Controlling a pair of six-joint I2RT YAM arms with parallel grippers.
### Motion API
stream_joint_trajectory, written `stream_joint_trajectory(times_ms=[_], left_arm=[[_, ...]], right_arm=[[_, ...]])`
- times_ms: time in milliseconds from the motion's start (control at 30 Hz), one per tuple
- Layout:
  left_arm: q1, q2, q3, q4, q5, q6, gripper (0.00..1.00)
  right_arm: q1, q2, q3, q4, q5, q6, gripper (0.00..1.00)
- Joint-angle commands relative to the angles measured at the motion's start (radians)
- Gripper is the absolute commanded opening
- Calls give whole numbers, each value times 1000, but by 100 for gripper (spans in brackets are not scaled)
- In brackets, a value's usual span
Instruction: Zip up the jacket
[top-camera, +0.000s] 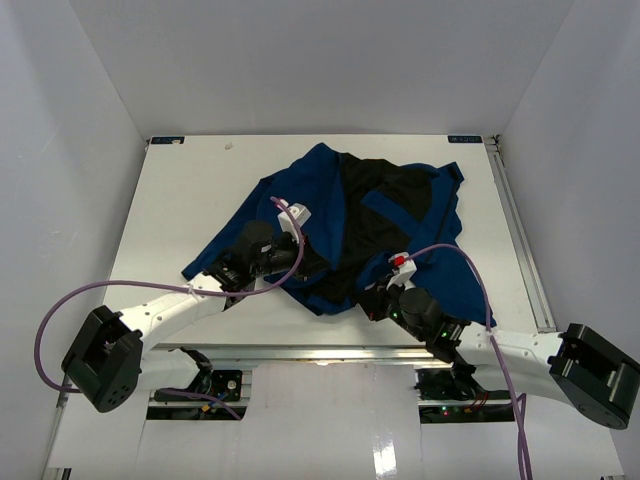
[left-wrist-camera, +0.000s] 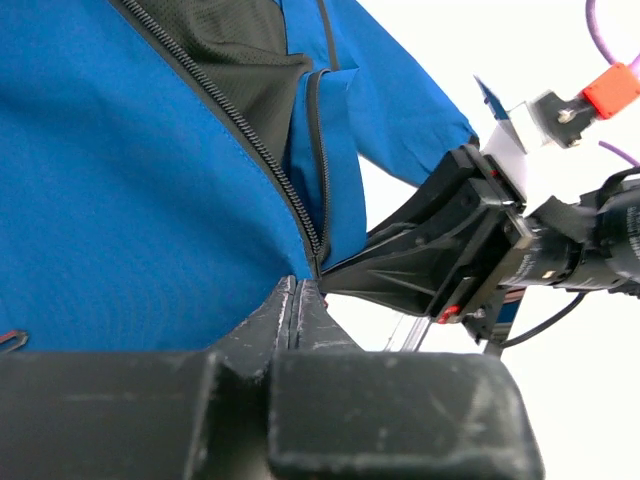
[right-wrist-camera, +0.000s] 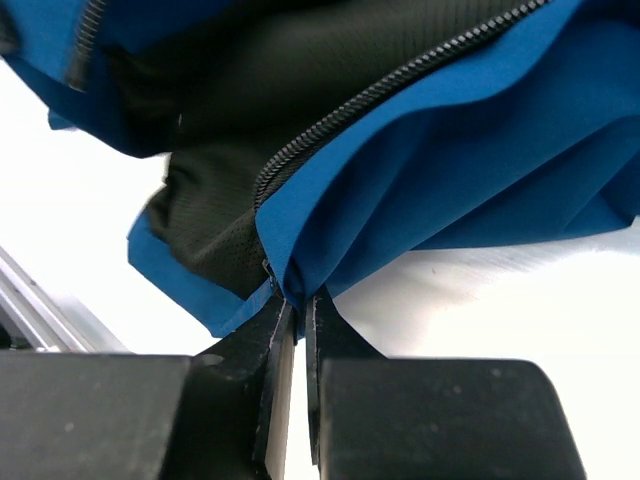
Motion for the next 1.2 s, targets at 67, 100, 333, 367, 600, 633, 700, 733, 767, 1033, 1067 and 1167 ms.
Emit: stream_joint_trajectory(times_ms=[67,100,333,367,600,633,700,733,767,1033,1067,1167], left_arm=[[3,-47,11,22,-14,-3,0],[3,-47,8,31,-7,3,0],[3,-112,-124,333,54,-40,0],[3,-122,-166,393,64,-50,0],[3,-193,-345,728,99,-84,0],[3,-192,-354,746,108,-84,0],[3,-191,-375,799,119,-88,0],[3,-190,-388,833,120,-90,0],[3,-187,-408,865,121,-93,0],[3,-169,-484,1121,143,-101,0],[3,-166,-486,1132,145,-101,0],[3,-148,-492,1170,152,-94,0]], right_arm=[[-4,-71,-9,26,-14,-19,8],[-4,-81,-11,36,-25,-29,8],[-4,-130,4,182,-125,-134,8],[-4,-137,7,210,-140,-142,8],[-5,-180,-21,386,-211,-161,8],[-4,-178,-28,417,-214,-160,8],[-5,-168,-42,465,-219,-151,8],[-5,-160,-49,485,-225,-145,8],[-5,-152,-55,506,-246,-140,8],[-7,-128,-85,675,-366,-131,8],[-7,-129,-88,692,-371,-134,8],[-7,-124,-78,703,-389,-132,8]])
